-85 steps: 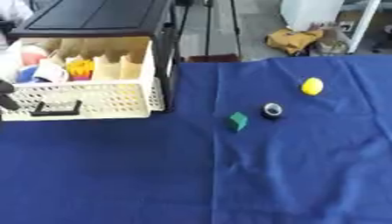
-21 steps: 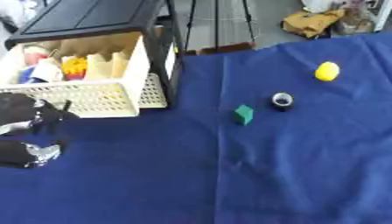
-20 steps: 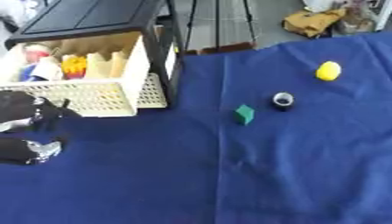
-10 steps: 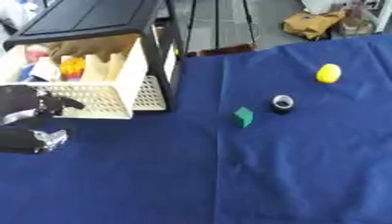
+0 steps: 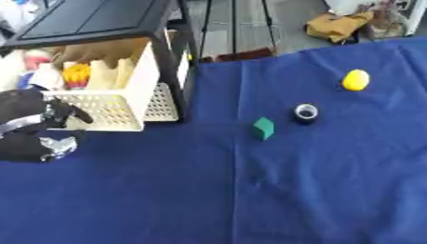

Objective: Pick up objects from table and place into drawer.

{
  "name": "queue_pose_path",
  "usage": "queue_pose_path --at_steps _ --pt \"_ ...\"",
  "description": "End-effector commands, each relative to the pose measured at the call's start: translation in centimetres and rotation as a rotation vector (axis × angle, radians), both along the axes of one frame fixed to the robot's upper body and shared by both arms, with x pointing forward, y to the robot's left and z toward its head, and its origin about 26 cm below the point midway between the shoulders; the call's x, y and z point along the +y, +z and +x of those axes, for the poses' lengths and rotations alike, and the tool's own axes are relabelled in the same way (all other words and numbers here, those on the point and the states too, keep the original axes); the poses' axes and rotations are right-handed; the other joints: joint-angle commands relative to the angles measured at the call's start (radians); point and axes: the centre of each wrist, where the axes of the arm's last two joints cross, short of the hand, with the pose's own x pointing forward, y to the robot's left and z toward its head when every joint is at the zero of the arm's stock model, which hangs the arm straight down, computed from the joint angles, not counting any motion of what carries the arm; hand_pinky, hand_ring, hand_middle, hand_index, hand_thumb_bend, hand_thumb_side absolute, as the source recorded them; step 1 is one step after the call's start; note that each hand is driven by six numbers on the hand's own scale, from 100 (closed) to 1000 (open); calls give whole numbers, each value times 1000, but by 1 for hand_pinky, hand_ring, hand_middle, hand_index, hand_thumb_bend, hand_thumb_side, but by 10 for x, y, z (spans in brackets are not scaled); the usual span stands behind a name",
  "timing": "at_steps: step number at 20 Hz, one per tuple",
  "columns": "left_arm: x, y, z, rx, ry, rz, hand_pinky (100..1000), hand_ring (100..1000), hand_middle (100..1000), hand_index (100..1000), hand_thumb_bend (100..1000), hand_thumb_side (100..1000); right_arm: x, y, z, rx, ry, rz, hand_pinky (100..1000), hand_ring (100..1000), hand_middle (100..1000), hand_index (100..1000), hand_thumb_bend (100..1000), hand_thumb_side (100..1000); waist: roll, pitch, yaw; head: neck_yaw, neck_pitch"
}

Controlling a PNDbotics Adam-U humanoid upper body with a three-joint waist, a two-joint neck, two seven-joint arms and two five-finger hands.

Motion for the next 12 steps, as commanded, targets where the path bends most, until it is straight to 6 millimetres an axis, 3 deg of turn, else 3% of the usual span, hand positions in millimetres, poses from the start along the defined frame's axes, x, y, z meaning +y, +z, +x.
queue_pose_path --at_steps 1,12 --pt "-3 1 1 21 -24 3 235 465 697 1000 100 1000 0 5 -4 -20 -6 -22 444 617 540 612 100 972 -3 -14 -6 5 -14" --pt "-12 12 -12 9 -71 7 238 464 684 1000 100 1000 2 4 -4 8 -9 -29 444 616 535 602 100 972 6 -19 -7 6 -13"
